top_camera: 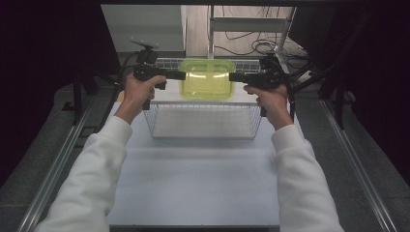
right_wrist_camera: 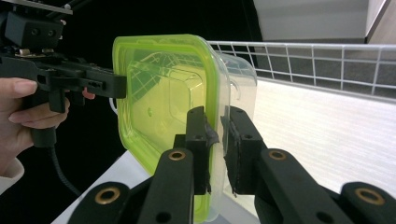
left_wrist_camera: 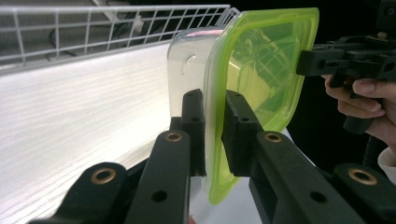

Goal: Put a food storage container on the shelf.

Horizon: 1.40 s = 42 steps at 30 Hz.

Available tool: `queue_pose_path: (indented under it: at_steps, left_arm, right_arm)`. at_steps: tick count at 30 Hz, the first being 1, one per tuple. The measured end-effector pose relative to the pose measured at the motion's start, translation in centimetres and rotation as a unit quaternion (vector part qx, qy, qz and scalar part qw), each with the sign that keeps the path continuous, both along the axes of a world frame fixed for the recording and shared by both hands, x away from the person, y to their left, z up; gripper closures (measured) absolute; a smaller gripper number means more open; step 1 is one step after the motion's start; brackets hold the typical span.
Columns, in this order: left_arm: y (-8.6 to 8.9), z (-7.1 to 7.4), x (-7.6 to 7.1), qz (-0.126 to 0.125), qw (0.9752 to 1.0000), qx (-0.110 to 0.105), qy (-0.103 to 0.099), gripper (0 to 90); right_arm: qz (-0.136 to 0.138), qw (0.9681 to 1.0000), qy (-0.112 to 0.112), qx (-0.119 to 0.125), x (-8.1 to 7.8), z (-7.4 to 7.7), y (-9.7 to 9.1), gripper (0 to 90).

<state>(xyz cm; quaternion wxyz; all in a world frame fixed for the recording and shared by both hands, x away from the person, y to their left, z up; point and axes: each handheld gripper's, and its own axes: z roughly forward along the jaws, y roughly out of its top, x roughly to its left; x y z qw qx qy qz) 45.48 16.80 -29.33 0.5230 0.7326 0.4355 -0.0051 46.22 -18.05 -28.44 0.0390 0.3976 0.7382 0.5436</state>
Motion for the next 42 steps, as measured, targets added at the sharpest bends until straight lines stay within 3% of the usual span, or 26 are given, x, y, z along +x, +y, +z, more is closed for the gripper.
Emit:
queue_pose_path:
  at_steps: [5,6,8,9,13,17,18,19,22,23,24,25,27,31,35,39,42]
  left_arm:
    - [0.3,-1.0,1.3,0.000,0.9998,0.004,0.022,80.9]
    - [0.2,-1.5,1.8,0.002,0.9993,0.006,0.037,80.9]
    - [0.2,-1.7,2.1,0.004,0.9988,0.006,0.048,80.9]
    - [0.4,-1.9,2.4,0.003,0.9985,-0.011,0.054,80.9]
    - [0.8,-2.3,3.3,0.002,0.9970,-0.035,0.069,81.1]
    - [0.9,-2.6,4.4,0.012,0.9934,-0.058,0.099,80.7]
    - [1.1,-2.9,5.0,0.013,0.9906,-0.070,0.117,80.2]
    - [1.1,-2.9,5.0,0.013,0.9906,-0.070,0.117,79.8]
    - [1.1,-3.5,6.1,0.023,0.9864,-0.083,0.140,78.0]
    - [1.1,-3.5,6.1,0.023,0.9864,-0.083,0.140,77.4]
    - [1.1,-3.9,6.6,0.031,0.9841,-0.090,0.150,76.6]
    - [1.1,-3.9,6.6,0.031,0.9841,-0.090,0.150,76.1]
    - [1.1,-4.3,7.1,0.035,0.9822,-0.093,0.159,74.7]
    - [1.0,-4.5,7.2,0.038,0.9826,-0.094,0.156,73.1]
    - [0.8,-4.4,7.0,0.043,0.9851,-0.081,0.145,70.5]
    - [0.6,-4.5,6.8,0.049,0.9876,-0.068,0.133,62.2]
    - [0.5,-4.3,6.6,0.063,0.9892,-0.066,0.114,47.8]
  right_arm:
    - [-0.005,0.9996,0.028,0.001,1.3,-1.1,0.4,79.9]
    - [-0.007,0.9994,0.033,0.000,1.6,-1.3,0.4,79.9]
    - [-0.008,0.9991,0.042,0.000,1.8,-1.6,0.4,79.9]
    - [-0.009,0.9987,0.050,-0.001,2.1,-1.8,0.5,79.6]
    - [-0.021,0.9967,0.076,0.020,3.1,-2.4,0.4,78.9]
    - [-0.036,0.9946,0.095,0.023,3.9,-2.5,0.6,77.8]
    - [-0.043,0.9929,0.105,0.034,4.4,-2.7,0.7,77.3]
    - [-0.043,0.9929,0.105,0.034,4.4,-2.7,0.7,77.3]
    - [-0.060,0.9882,0.127,0.061,5.3,-3.5,0.7,75.6]
    - [-0.060,0.9882,0.127,0.061,5.3,-3.5,0.7,75.6]
    - [-0.069,0.9855,0.139,0.070,5.6,-3.9,0.8,74.3]
    - [-0.069,0.9855,0.139,0.070,5.6,-3.9,0.8,74.3]
    - [-0.079,0.9806,0.159,0.084,6.1,-4.4,0.8,72.8]
    - [-0.080,0.9780,0.168,0.094,6.3,-4.7,0.7,72.1]
    - [-0.081,0.9773,0.171,0.097,6.4,-4.8,0.7,71.0]
    - [-0.086,0.9794,0.160,0.089,6.1,-4.7,1.0,68.0]
    - [-0.094,0.9813,0.147,0.081,5.9,-4.5,1.1,56.4]
